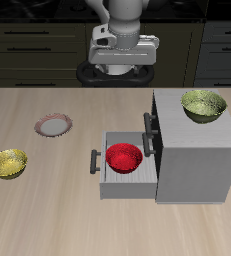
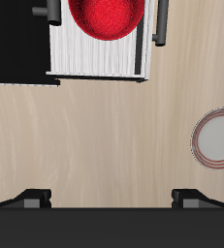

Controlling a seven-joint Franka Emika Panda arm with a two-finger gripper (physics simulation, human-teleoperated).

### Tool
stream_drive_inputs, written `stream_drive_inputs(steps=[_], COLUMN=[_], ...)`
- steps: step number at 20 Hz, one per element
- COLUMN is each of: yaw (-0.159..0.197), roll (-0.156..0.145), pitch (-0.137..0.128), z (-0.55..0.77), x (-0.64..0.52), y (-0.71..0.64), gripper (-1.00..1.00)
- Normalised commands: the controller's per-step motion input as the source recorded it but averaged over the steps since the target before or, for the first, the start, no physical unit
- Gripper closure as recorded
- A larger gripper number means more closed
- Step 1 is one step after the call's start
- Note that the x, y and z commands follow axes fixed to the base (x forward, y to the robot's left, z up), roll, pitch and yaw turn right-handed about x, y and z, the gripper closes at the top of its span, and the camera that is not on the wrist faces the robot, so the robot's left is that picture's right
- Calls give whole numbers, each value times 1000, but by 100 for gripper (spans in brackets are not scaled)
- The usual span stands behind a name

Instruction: Place the green bowl on the plate

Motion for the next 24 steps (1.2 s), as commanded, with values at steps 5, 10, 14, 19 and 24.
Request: stream_drive_inputs(steps=[5,10,14,19,24], yaw=[1,0,7,11,-5], roll=[9,13,15,21,22], pitch=[6,11,8,5,0], z=[29,19,9,47,63], x=[256,310,196,330,201], y=[107,130,88,180,97], gripper=[-100,-100,-100,-100,-100])
